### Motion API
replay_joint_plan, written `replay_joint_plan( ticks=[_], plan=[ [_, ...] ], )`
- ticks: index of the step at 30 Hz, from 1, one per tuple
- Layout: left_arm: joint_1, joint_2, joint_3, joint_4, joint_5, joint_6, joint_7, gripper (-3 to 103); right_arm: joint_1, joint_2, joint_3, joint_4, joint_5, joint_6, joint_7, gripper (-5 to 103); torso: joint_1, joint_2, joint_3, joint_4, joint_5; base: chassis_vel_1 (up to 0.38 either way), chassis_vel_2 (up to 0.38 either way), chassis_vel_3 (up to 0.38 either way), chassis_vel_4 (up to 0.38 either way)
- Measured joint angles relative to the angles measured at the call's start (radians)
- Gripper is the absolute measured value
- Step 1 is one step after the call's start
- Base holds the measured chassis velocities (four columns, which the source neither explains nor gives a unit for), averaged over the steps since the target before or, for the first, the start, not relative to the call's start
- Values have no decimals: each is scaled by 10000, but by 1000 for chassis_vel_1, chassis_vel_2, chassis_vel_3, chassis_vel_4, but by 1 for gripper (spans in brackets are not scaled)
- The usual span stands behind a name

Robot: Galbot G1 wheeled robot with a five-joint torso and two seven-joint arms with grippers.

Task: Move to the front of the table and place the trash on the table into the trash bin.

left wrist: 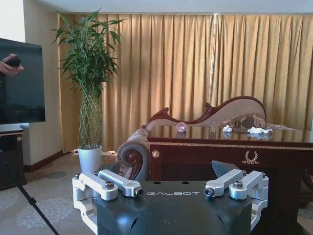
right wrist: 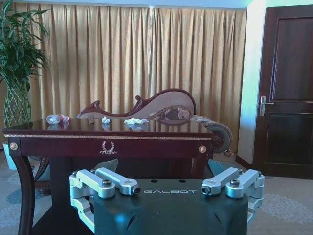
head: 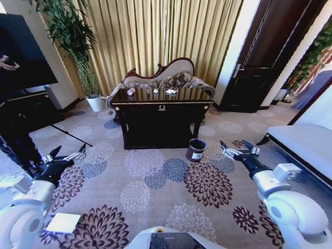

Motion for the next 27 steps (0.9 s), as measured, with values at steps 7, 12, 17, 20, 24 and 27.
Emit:
replay_joint_plan(
  ticks=[7, 12, 17, 20, 24, 27],
  plan=[
    [-17, 19, -8, -42, -1, 0, 19, 100, -1, 7, 19, 29, 9, 14, 2, 100, 0, 0, 0, 0, -1, 0, 0, 0, 0],
    [-6, -6, -4, -25, 0, 0, 55, 100, -36, 33, 33, 31, 5, 19, 2, 100, 0, 0, 0, 0, 0, 0, 0, 0, 0],
    [23, -25, 3, -4, 6, -13, 66, 100, -56, 45, 34, 40, -36, 20, 2, 100, 0, 0, 0, 0, 0, 0, 0, 0, 0],
    [33, -33, 1, 9, 8, -28, 74, 100, -59, 49, 32, 49, -49, 20, 2, 100, 0, 0, 0, 0, 0, 0, 0, 0, 0],
    [48, -36, -14, 17, 9, -48, 96, 100, -71, 54, 30, 67, -58, 20, 3, 100, 0, 0, 0, 0, -1, 0, 0, 0, 0],
    [44, -34, -16, 15, 10, -58, 103, 100, -81, 57, 32, 72, -61, 20, 3, 100, 0, 0, 0, 0, 0, 0, 0, 0, 0]
  ],
)
